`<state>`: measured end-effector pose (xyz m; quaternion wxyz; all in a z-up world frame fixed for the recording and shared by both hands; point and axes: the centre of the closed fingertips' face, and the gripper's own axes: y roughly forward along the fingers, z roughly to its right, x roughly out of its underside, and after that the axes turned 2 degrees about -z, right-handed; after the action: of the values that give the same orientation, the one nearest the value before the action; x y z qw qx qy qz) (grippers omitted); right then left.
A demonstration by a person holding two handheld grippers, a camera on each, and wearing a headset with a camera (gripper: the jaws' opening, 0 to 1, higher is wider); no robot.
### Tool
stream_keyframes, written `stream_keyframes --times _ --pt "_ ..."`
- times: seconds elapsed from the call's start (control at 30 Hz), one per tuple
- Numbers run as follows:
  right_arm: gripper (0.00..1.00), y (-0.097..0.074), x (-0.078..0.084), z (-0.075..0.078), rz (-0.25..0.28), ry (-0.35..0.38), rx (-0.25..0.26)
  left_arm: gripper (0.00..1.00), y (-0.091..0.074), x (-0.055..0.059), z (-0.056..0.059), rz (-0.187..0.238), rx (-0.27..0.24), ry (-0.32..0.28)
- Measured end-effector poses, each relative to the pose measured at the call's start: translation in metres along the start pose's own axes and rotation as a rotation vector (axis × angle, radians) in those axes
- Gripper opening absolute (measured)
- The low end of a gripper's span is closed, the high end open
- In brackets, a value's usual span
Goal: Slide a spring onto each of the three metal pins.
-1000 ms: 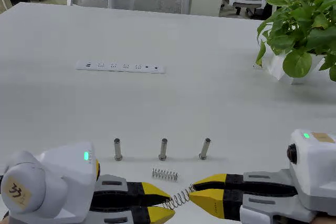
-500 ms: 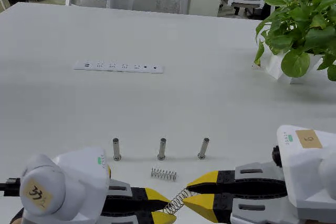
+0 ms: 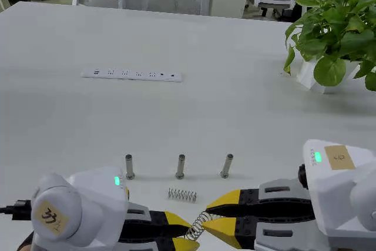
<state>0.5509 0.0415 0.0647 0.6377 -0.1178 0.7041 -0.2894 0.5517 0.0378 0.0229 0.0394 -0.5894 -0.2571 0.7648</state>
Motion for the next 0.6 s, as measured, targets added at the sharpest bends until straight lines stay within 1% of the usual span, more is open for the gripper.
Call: stream_keyframes --times 0.17,0.3,0.33,0.43,0.53,0.6 --pt "0.05 -0.0006 0.0001 0.0001 -0.006 -0.011 -0.001 0.06 0.0 -0.0007 0.0004 0.005 0.002 0.004" --pt "0.06 -0.0021 -0.0006 0.0005 -0.01 -0.02 -0.002 0.06 -0.0006 -0.0039 0.0015 0.024 0.008 0.006" --pt "0.07 -0.0025 -0.0005 0.0001 -0.011 -0.023 -0.005 0.06 -0.0008 -0.0047 0.0021 0.029 0.01 0.006" --pt "0.15 -0.0025 0.0008 -0.003 -0.023 -0.029 -0.017 0.06 -0.0003 -0.0076 0.0023 0.041 0.011 0.002" --pt "0.18 -0.0034 0.001 -0.0039 -0.039 -0.055 -0.026 0.06 0.0008 -0.0085 0.0025 0.041 0.016 0.005" --pt "0.21 -0.0049 0.0022 -0.0028 -0.06 -0.076 -0.036 0.06 0.0014 -0.0087 0.0032 0.038 0.021 0.012"
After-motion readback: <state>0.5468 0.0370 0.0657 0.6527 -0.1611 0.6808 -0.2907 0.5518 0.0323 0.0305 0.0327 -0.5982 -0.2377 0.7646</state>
